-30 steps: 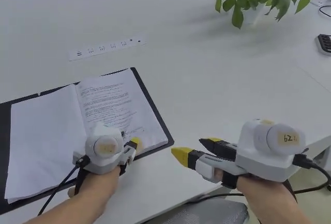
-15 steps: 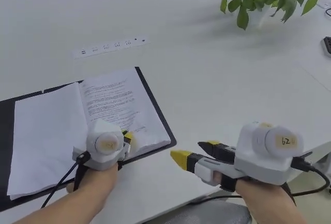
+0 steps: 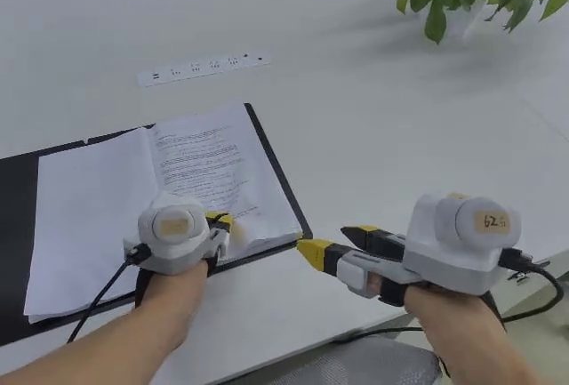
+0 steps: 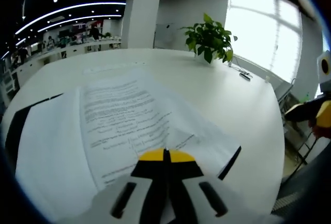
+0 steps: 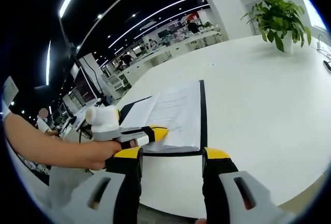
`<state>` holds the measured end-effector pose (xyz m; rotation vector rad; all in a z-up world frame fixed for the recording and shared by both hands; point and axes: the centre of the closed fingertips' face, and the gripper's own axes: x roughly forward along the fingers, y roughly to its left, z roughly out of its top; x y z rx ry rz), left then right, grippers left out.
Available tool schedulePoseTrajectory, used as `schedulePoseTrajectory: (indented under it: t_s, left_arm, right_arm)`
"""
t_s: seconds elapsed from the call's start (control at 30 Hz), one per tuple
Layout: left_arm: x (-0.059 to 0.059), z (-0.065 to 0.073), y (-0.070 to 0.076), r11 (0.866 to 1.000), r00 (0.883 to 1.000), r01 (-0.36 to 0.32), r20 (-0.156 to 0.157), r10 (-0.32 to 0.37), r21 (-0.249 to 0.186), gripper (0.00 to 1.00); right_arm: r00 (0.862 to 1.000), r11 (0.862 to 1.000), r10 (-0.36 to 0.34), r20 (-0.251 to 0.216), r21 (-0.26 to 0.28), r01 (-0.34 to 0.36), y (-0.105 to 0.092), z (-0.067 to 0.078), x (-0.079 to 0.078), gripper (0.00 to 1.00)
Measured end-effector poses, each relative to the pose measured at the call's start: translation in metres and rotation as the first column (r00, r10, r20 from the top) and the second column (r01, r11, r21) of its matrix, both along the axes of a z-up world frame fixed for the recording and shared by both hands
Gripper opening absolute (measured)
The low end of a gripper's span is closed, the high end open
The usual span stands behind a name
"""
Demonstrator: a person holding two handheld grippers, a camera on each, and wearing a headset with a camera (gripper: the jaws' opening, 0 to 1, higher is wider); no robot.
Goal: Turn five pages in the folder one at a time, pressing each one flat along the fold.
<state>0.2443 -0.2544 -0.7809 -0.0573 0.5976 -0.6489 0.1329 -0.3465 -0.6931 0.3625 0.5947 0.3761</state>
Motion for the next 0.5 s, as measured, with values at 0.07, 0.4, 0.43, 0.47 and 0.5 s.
schedulePoseTrajectory:
  t_s: [0.07, 0.4, 0.43, 0.47, 0.5]
  left_arm:
    - [0.001, 0.000, 0.002, 1.000, 1.000, -0.012, -0.020, 0.011, -0.029, 0.00]
    - [0.000, 0.002, 0.002, 0.993, 0.998, -0.043, -0.057, 0.037, -0.105, 0.00]
    - [0.000, 0.003, 0.002, 0.993, 0.998, -0.042, -0.057, 0.037, -0.106, 0.00]
    - [0.000, 0.002, 0.002, 0.993, 0.998, -0.044, -0.059, 0.038, -0.109, 0.00]
    - [0.001, 0.002, 0.003, 0.993, 0.998, -0.044, -0.058, 0.038, -0.112, 0.00]
  right_arm:
    - [1.000, 1.000, 0.006, 0.008, 0.008, -0.006, 0.001, 0.000, 0.009, 0.42]
    - [0.996, 0.995, 0.094, 0.004, 0.017, -0.094, 0.017, -0.021, 0.059, 0.37]
    - [0.994, 0.994, 0.105, -0.011, 0.016, -0.105, 0.019, -0.027, 0.062, 0.37]
    - [0.993, 0.993, 0.115, -0.023, 0.015, -0.114, 0.020, -0.034, 0.068, 0.37]
    - [0.992, 0.993, 0.120, -0.045, 0.018, -0.119, 0.021, -0.040, 0.070, 0.37]
